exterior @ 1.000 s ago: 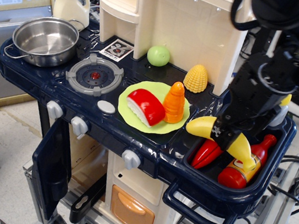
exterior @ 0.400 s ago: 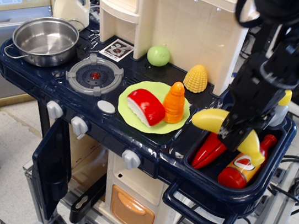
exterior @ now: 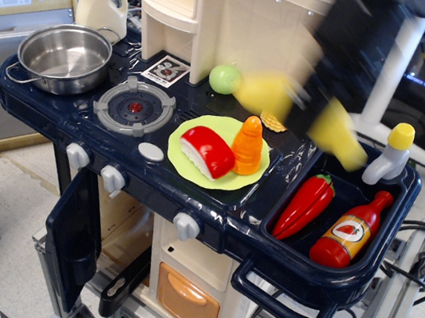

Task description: Put banana in pot or pan

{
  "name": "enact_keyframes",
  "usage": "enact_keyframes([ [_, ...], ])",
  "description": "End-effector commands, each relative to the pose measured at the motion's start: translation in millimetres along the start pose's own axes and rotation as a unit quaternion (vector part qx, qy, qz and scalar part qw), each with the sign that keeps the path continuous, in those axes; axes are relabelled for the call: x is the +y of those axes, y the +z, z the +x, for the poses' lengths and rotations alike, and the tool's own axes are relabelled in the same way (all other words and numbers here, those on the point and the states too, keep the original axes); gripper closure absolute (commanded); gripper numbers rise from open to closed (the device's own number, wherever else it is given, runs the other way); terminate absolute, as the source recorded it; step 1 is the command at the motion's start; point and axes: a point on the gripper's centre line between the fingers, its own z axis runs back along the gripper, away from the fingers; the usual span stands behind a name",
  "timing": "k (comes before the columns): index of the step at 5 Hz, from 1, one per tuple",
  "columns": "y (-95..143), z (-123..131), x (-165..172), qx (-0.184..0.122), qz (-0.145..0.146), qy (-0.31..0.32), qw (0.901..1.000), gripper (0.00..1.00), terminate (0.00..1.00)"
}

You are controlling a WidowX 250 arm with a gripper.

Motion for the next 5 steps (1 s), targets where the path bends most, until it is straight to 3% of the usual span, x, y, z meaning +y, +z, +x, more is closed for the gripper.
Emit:
enact_keyframes([
  [1, -4, 85, 18, -0.069, -0.049, -0.031, 0.9959, 1.0, 0.0],
  [2, -24, 134, 11, -0.081, -0.07, -0.074, 0.9914, 1.0, 0.0],
  [3, -34, 184, 1, -0.074, -0.07, -0.106, 0.9891, 1.0, 0.0],
  [5, -68, 269, -8, -0.072, -0.088, -0.123, 0.9858, 1.0, 0.0],
])
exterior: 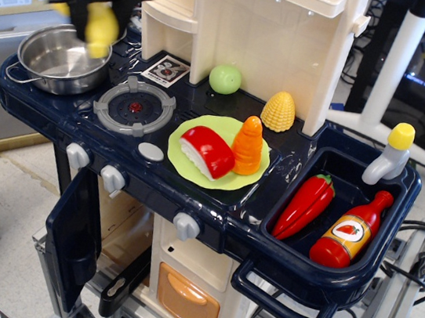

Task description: Put banana in pot or pan

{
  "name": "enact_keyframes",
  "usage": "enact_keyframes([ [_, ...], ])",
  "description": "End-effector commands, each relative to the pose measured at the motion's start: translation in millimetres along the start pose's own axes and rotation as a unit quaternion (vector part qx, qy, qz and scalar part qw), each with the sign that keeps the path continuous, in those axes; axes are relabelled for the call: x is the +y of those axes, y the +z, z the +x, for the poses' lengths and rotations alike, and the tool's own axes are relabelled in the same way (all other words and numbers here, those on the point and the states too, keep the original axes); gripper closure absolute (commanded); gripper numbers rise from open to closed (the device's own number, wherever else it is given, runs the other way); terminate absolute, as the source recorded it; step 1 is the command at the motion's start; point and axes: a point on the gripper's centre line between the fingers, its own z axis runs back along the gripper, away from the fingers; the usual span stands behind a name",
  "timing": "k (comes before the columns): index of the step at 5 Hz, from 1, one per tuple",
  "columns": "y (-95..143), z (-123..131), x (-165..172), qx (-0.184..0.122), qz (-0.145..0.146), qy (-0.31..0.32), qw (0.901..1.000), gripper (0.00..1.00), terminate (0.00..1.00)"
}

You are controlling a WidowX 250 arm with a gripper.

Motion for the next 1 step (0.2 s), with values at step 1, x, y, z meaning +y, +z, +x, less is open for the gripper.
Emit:
enact_keyframes([
  [1, 8.5, 46.0, -3.3, -0.034, -0.022, 0.002, 0.9992, 1.0, 1.0],
])
